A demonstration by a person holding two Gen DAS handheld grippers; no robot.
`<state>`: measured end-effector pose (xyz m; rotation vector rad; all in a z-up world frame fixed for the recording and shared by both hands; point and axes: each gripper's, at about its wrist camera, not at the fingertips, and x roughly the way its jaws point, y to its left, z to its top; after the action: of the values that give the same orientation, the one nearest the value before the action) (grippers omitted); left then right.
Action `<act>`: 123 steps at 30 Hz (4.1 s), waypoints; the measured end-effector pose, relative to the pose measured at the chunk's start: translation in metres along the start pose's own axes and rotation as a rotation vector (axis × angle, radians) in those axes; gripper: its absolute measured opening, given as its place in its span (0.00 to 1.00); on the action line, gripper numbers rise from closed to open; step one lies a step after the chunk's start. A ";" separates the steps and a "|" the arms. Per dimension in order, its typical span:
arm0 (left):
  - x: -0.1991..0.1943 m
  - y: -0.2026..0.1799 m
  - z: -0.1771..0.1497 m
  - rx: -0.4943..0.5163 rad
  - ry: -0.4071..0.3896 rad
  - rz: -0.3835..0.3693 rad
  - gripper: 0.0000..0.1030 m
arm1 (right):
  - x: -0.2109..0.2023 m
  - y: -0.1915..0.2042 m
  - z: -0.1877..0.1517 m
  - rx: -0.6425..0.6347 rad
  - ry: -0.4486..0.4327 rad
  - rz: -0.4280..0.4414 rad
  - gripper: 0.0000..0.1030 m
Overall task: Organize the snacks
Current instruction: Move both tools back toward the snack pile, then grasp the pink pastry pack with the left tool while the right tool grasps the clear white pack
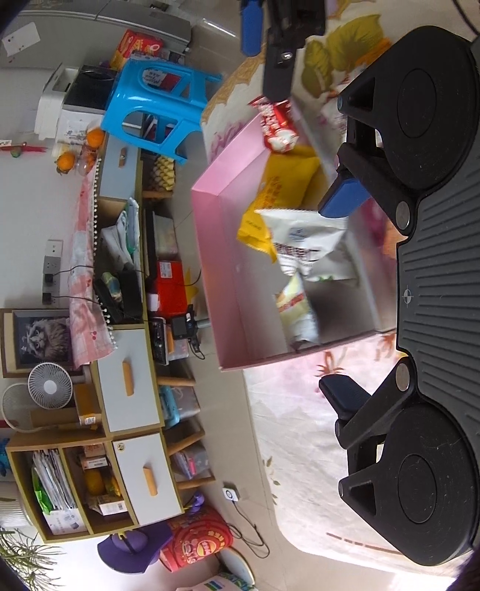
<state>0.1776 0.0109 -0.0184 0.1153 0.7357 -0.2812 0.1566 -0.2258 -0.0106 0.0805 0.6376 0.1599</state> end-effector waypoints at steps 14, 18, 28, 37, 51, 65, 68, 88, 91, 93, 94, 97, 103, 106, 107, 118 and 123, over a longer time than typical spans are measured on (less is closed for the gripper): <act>-0.046 0.002 -0.035 -0.004 0.042 -0.015 0.92 | -0.030 0.027 -0.005 -0.052 -0.056 0.046 0.92; -0.057 0.002 -0.045 -0.012 0.033 -0.023 0.94 | -0.038 0.034 -0.009 -0.084 -0.063 0.059 0.92; -0.071 0.004 -0.069 0.003 0.034 -0.047 0.95 | -0.056 0.039 -0.025 -0.114 -0.054 0.089 0.92; -0.084 0.012 -0.095 0.048 0.031 -0.046 0.95 | -0.058 0.048 -0.049 -0.209 -0.003 0.123 0.92; -0.075 0.009 -0.123 -0.055 0.184 -0.098 0.95 | -0.041 0.062 -0.073 -0.353 0.153 0.383 0.92; -0.058 0.004 -0.134 -0.064 0.267 -0.079 0.90 | -0.006 0.064 -0.078 -0.429 0.290 0.437 0.91; -0.057 0.003 -0.137 -0.034 0.282 -0.061 0.88 | -0.007 0.066 -0.081 -0.434 0.323 0.489 0.88; -0.064 0.010 -0.139 -0.022 0.264 -0.061 0.82 | -0.021 0.077 -0.087 -0.511 0.278 0.435 0.80; -0.063 0.009 -0.139 -0.026 0.252 -0.065 0.78 | -0.017 0.084 -0.088 -0.541 0.254 0.420 0.75; -0.063 0.009 -0.139 -0.017 0.244 -0.062 0.72 | -0.015 0.088 -0.090 -0.556 0.253 0.418 0.67; -0.063 0.008 -0.138 -0.011 0.241 -0.060 0.67 | -0.015 0.089 -0.092 -0.567 0.256 0.416 0.65; -0.065 0.010 -0.138 -0.013 0.239 -0.059 0.56 | -0.017 0.092 -0.097 -0.591 0.268 0.425 0.53; -0.067 0.013 -0.137 -0.007 0.243 -0.035 0.42 | -0.028 0.095 -0.098 -0.613 0.303 0.493 0.48; -0.066 0.013 -0.137 -0.006 0.241 -0.033 0.42 | -0.030 0.098 -0.096 -0.608 0.301 0.510 0.48; -0.066 0.012 -0.137 -0.005 0.239 -0.032 0.42 | -0.029 0.099 -0.096 -0.608 0.296 0.506 0.49; -0.062 0.011 -0.136 -0.006 0.213 -0.028 0.42 | -0.018 0.123 -0.103 -0.623 0.288 0.479 0.48; -0.064 0.014 -0.136 -0.024 0.203 -0.037 0.35 | -0.022 0.132 -0.105 -0.644 0.254 0.469 0.23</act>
<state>0.0486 0.0657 -0.0756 0.1084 0.9435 -0.2985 0.0606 -0.0972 -0.0653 -0.4218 0.7858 0.8297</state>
